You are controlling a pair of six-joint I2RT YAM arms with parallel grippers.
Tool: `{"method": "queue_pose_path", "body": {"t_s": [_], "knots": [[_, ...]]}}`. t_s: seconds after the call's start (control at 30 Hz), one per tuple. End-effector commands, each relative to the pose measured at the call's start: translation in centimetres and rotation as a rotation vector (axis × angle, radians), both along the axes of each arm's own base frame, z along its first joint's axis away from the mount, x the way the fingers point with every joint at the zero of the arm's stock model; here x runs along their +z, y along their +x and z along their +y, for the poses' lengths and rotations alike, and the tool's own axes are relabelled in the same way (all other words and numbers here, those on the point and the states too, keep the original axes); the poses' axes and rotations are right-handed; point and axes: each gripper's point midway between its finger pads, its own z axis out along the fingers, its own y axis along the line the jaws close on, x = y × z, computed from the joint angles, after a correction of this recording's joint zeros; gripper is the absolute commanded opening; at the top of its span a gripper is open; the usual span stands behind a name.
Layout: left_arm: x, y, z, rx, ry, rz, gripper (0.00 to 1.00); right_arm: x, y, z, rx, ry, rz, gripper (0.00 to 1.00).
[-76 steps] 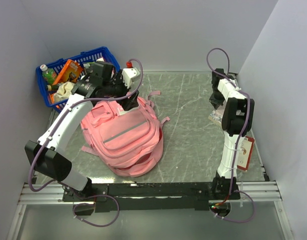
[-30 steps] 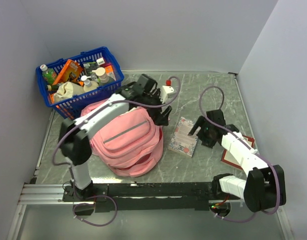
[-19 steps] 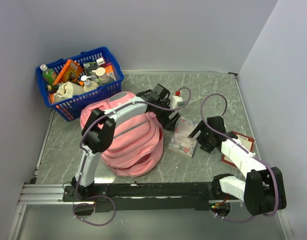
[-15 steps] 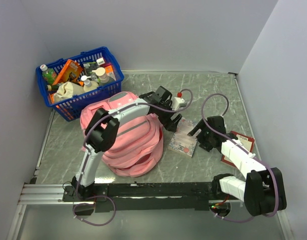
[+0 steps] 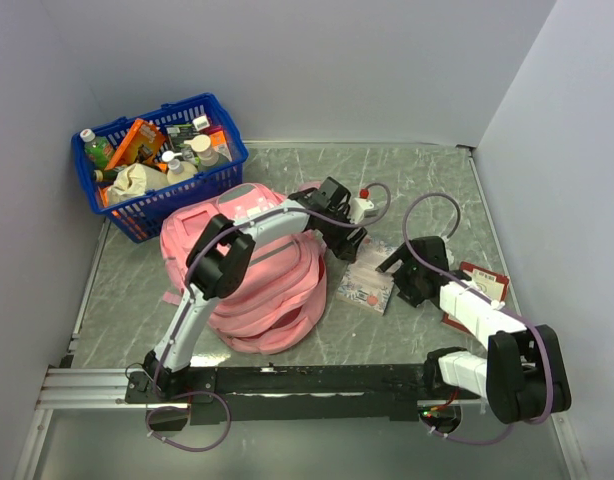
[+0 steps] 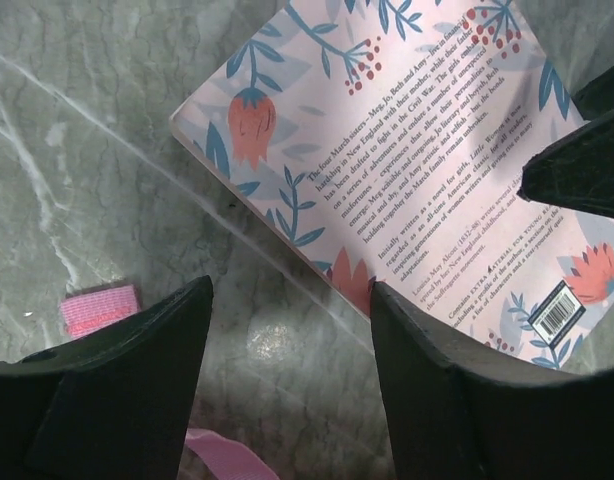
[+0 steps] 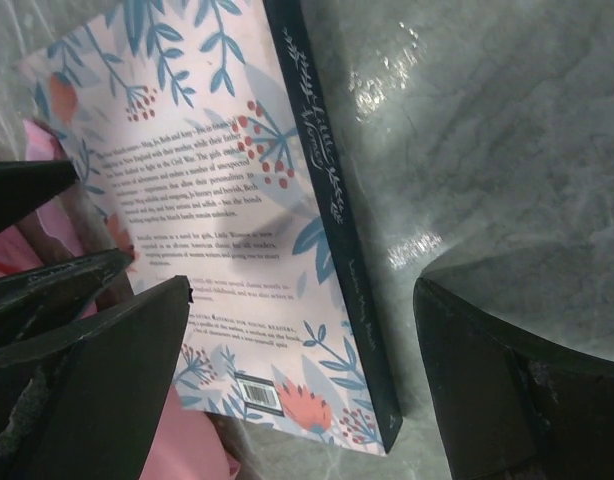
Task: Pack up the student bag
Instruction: Pick up the book from the center of the board.
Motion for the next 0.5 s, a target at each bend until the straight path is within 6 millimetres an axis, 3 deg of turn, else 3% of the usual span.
{"method": "queue_pose_path", "body": {"t_s": [0.0, 0.13, 0.23, 0.27, 0.3, 0.37, 0.47], "knots": [[-1.0, 0.1, -0.9, -0.012, 0.028, -0.038, 0.65, -0.3, 0.7, 0.1, -0.03, 0.014, -0.04, 1.0], [-1.7, -0.8, -1.3, -0.037, 0.054, -0.034, 0.45, -0.7, 1.7, 2.5, 0.031, 0.089, -0.086, 1.0], [-1.7, -1.1, -1.3, -0.034, 0.052, -0.022, 0.22, -0.8, 1.8, 4.4, 0.082, 0.144, -0.12, 1.0], [-1.7, -1.2, -1.3, -0.033, 0.049, -0.016, 0.09, -0.3, 2.2, 4.9, 0.094, 0.155, -0.151, 1.0], [-1.4, -1.6, -1.5, -0.038, 0.042, -0.008, 0.05, 0.0, 2.3, 5.4, 0.108, 0.167, -0.166, 1.0], [-1.5, -2.1, -1.4, -0.034, 0.045, 0.001, 0.01, 1.0, 2.7, 5.9, 0.116, 0.199, -0.222, 1.0], [-1.4, -2.7, -1.6, -0.034, 0.029, 0.023, 0.01, 4.4, 3.4, 6.6, 0.143, 0.252, -0.378, 1.0]]}}
